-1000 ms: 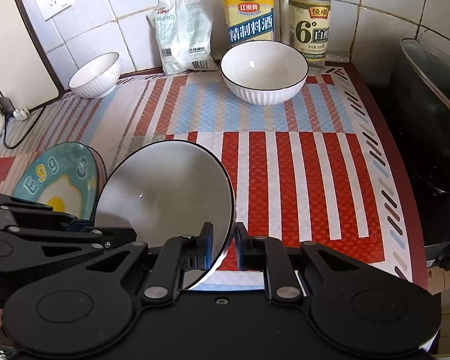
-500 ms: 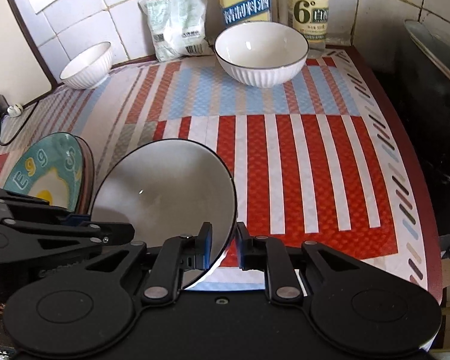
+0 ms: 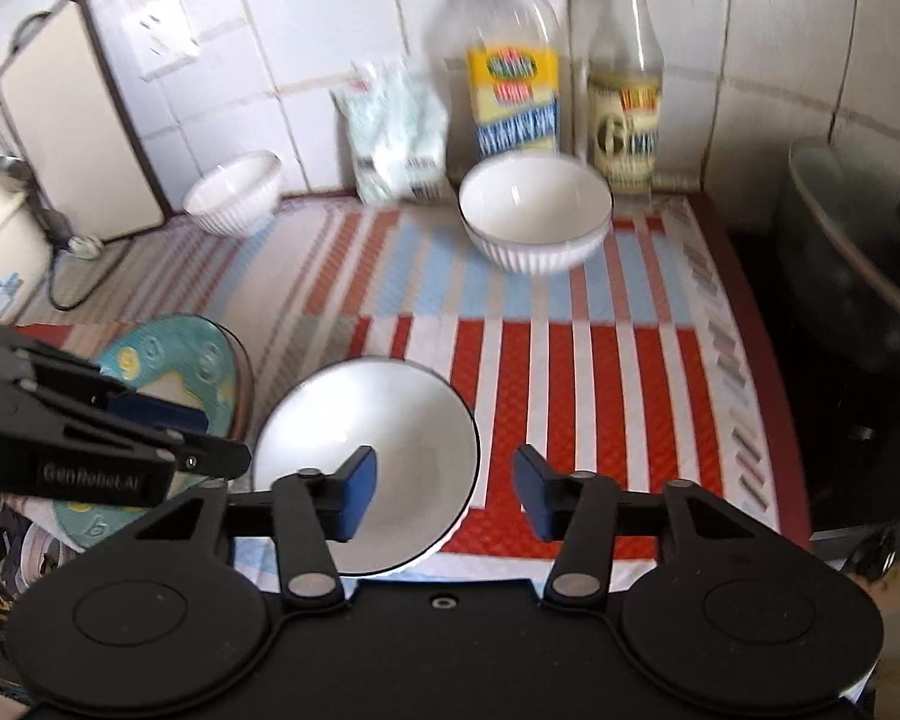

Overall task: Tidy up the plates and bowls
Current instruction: 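Lower the bowl onto the mat and open both grippers, then move both grippers to the white bowl in front of the bottles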

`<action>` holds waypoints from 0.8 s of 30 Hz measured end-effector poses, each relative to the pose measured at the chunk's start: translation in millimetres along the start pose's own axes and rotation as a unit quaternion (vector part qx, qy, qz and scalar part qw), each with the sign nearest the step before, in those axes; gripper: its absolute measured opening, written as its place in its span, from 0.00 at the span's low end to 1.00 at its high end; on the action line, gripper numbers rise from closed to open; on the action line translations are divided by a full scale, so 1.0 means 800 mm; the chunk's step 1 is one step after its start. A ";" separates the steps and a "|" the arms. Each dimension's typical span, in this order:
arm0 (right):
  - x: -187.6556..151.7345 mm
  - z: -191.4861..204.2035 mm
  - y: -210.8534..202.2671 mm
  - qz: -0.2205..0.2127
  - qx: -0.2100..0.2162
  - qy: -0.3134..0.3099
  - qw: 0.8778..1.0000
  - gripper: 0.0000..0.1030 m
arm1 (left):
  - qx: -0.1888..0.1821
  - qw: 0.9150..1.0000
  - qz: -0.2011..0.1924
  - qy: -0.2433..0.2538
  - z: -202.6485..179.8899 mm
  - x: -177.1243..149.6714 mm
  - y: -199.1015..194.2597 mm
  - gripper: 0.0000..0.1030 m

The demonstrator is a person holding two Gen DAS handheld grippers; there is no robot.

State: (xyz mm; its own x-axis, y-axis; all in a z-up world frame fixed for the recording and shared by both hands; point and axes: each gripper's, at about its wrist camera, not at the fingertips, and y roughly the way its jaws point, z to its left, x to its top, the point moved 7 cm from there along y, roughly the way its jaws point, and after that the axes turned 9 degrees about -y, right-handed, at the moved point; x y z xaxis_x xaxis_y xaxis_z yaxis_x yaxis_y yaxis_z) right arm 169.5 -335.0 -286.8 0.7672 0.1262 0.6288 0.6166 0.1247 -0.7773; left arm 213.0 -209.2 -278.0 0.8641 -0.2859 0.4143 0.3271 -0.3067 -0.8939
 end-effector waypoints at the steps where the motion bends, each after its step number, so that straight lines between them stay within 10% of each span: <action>1: 0.003 0.002 -0.008 -0.007 0.001 -0.007 1.000 0.56 | -0.001 1.000 -0.006 0.006 0.000 0.004 -0.007 0.36; 24: 0.102 -0.024 -0.041 -0.076 -0.012 -0.048 0.996 0.63 | -0.031 0.993 -0.078 0.080 -0.007 0.125 -0.042 0.45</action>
State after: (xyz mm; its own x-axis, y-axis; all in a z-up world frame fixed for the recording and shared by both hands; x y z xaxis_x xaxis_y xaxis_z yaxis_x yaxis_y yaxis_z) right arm 215.4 -347.7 -210.5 0.6457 0.2008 0.7367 0.7287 0.1262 -0.6731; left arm 286.1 -232.8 -205.6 0.7315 -0.3695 0.5731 0.4236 -0.4124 -0.8065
